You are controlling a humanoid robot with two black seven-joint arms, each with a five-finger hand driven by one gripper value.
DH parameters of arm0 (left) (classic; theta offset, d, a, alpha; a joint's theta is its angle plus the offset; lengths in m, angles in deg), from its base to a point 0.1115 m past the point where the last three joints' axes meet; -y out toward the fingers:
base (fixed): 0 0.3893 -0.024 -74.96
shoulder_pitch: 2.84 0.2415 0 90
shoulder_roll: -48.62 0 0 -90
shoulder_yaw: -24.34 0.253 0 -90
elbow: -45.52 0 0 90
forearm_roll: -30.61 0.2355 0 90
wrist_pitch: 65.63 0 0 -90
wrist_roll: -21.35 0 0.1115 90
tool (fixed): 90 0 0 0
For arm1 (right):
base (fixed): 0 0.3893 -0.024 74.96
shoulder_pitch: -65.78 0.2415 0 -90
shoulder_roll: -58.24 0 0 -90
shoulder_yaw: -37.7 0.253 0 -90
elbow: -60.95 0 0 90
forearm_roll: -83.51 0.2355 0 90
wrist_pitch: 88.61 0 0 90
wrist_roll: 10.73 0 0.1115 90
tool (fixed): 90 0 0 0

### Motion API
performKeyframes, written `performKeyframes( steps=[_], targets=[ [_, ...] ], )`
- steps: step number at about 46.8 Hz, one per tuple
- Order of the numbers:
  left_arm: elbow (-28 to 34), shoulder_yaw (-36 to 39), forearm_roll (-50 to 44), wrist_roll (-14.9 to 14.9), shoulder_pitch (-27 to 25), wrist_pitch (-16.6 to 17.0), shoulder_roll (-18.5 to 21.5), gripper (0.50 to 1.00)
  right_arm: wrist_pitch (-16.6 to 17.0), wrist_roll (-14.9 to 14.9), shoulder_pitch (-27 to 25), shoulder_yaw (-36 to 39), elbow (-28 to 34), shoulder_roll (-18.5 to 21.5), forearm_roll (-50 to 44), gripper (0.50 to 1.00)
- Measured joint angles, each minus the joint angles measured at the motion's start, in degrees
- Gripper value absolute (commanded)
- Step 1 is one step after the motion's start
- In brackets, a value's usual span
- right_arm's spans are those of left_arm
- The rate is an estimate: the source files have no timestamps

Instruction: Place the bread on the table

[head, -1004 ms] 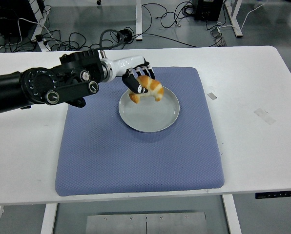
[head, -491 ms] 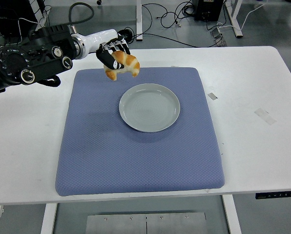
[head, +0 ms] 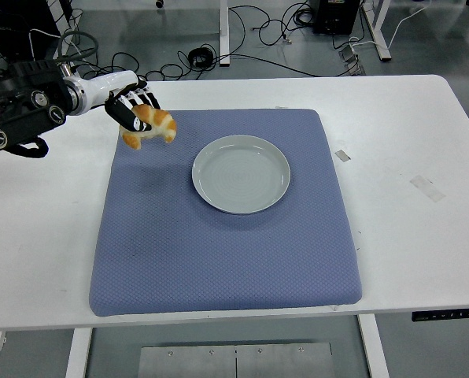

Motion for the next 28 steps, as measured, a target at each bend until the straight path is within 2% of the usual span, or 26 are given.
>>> performKeyframes(
  steps=[28],
  targets=[
    [-1.5, 0.08, 0.1, -0.18, 3.28, 1.36, -0.97, 0.5, -0.02, 0.0, -0.01, -0.01, 0.01, 0.0, 0.0, 1.0]
  ],
)
